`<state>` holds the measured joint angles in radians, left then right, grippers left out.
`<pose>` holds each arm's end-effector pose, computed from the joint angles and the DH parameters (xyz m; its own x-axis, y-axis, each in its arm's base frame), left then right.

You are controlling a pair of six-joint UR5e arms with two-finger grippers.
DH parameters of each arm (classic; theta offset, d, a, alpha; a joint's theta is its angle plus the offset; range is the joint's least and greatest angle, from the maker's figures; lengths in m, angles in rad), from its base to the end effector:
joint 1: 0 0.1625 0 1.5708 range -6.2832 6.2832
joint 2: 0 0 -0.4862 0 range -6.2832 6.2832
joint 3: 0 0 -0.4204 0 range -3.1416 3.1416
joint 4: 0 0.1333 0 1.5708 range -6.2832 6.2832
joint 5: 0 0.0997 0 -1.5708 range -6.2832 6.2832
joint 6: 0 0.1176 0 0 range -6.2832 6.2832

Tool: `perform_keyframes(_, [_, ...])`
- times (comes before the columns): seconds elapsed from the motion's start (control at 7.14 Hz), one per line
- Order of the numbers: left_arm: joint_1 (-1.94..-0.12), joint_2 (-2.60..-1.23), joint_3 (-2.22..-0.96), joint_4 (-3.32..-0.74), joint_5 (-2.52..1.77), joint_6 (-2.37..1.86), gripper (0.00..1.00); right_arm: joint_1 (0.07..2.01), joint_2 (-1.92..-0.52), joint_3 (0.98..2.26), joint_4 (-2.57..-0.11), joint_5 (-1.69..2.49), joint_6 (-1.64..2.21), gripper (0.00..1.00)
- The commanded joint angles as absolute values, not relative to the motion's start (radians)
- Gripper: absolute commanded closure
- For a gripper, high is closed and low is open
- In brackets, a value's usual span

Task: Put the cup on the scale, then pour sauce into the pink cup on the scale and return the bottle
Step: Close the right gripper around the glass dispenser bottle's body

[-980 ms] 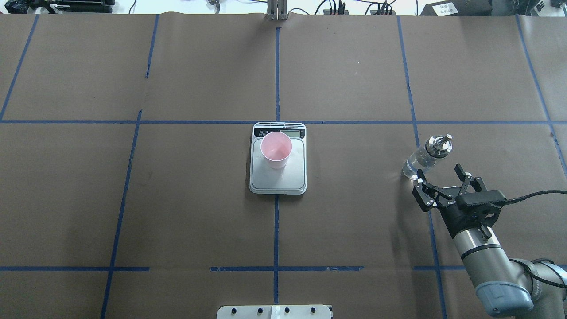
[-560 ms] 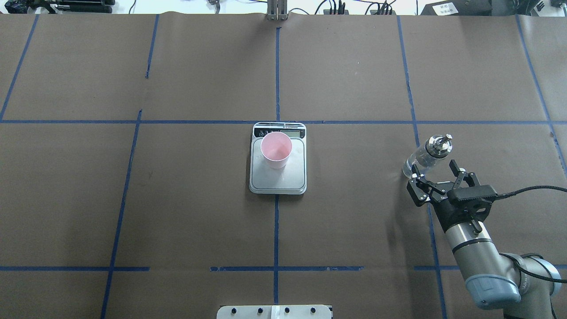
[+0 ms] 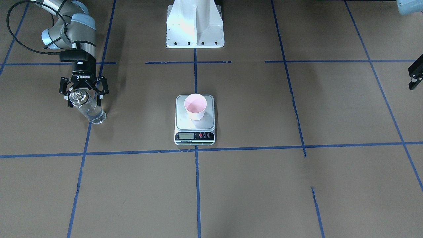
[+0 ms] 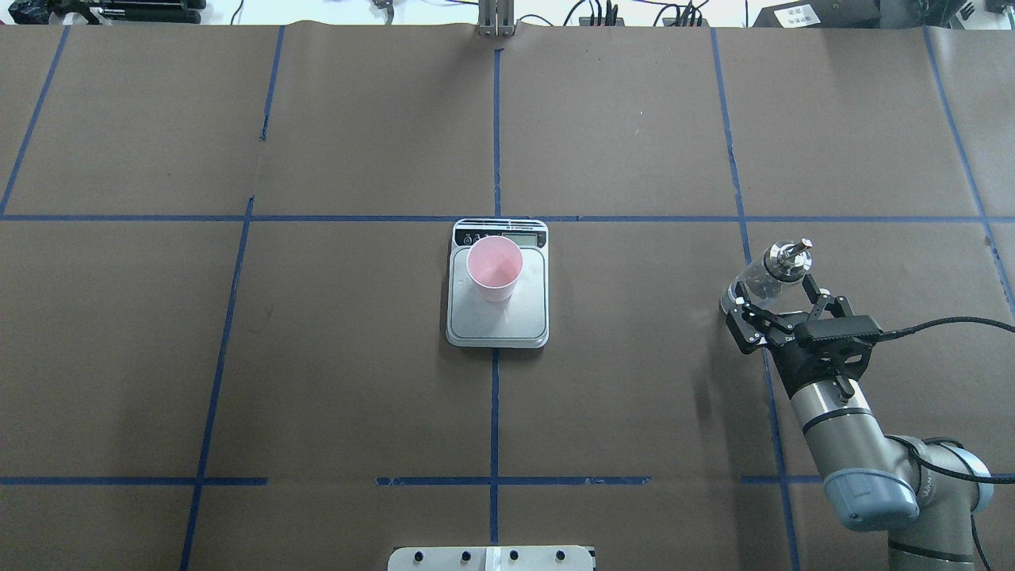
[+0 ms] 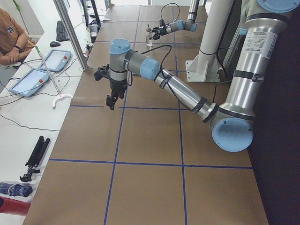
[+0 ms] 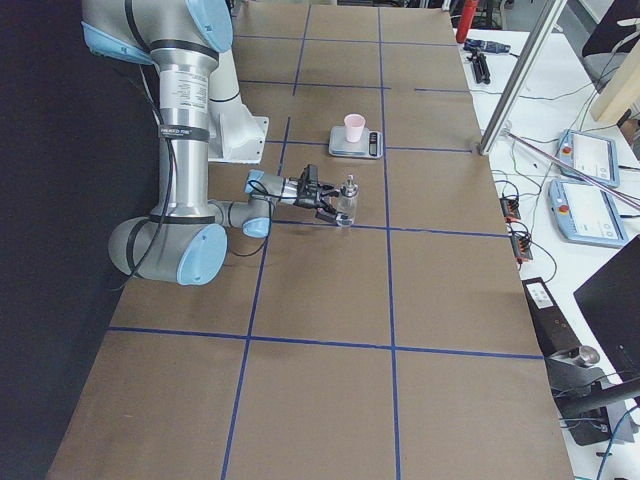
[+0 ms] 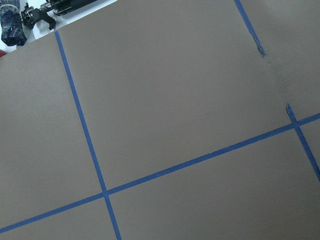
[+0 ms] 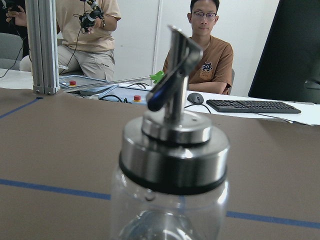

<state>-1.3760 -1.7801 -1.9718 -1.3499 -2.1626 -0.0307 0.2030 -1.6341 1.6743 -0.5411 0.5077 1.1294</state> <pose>0.0448 -0.5770 0.4496 0.7784 0.3404 -0.5275 -0.1553 0.9185 0.3636 -0.4297 -0.3295 0.5708 0.7879 -0.0499 0.6138 -0.5665 0.3322 0.7541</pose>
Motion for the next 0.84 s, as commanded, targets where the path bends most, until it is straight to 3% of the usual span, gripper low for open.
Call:
perform_keyframes(0.0, [-1.376, -1.779, -1.973, -1.350, -2.161, -0.031, 0.00, 0.224, -1.632, 1.672, -0.540, 0.537, 1.129, 0.00])
perform_keyframes(0.7, [-1.376, -1.779, -1.974, -1.348, -2.161, -0.031, 0.00, 0.229, -1.591, 1.654, -0.543, 0.541, 1.126, 0.00])
